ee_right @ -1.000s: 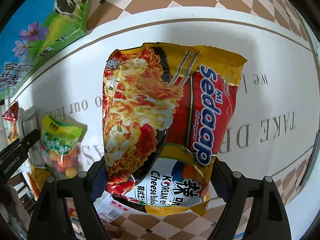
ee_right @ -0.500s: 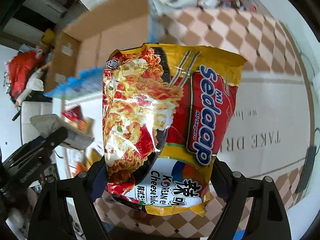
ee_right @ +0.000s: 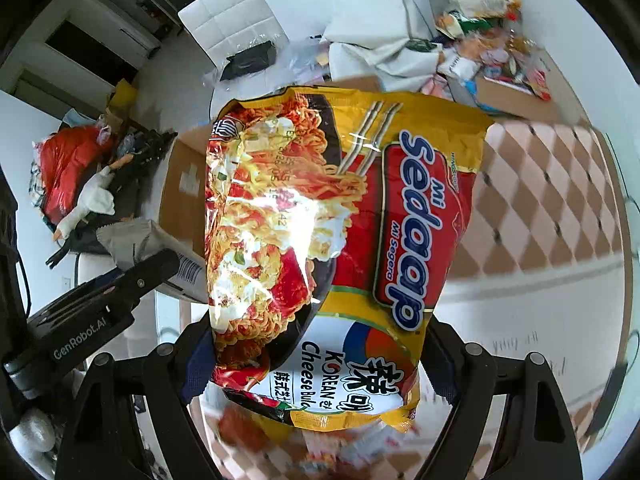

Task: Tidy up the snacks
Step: 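Carry both packs into the cardboard box and open both grippers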

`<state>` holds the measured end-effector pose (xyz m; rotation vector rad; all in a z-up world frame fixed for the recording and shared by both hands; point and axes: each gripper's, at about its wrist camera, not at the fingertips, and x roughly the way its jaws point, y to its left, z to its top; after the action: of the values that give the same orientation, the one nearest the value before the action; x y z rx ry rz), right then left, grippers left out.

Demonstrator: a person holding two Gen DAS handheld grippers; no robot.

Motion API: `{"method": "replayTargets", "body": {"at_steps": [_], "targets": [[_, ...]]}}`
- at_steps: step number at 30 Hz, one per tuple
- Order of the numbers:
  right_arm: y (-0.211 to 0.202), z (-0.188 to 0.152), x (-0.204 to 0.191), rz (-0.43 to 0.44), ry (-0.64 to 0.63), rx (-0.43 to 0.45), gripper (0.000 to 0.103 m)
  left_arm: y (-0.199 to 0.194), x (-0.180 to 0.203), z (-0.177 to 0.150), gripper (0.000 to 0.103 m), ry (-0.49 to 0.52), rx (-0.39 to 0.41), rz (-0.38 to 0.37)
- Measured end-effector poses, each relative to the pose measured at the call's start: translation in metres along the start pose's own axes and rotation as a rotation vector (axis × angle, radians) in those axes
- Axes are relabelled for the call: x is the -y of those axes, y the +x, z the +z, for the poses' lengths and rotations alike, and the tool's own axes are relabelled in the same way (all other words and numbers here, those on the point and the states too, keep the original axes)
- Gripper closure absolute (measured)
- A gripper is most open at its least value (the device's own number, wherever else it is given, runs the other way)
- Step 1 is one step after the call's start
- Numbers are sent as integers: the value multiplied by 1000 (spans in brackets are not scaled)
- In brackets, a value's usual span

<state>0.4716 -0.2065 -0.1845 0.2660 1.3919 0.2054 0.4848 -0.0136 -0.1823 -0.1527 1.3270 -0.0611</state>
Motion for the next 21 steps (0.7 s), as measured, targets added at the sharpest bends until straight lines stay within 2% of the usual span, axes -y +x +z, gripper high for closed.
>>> {"method": "replayTargets", "body": {"at_steps": [5, 9, 15, 21], "targets": [[62, 75, -18, -36, -14, -34, 15, 48, -16, 61, 59, -21, -83, -1], [116, 108, -23, -72, -31, -89, 15, 100, -28, 93, 59, -46, -199, -11], [177, 120, -29, -139, -84, -157, 15, 153, -29, 102, 59, -29, -312, 5], [212, 125, -33, -173, -129, -208, 15, 172, -24, 101, 56, -18, -377, 13]]}}
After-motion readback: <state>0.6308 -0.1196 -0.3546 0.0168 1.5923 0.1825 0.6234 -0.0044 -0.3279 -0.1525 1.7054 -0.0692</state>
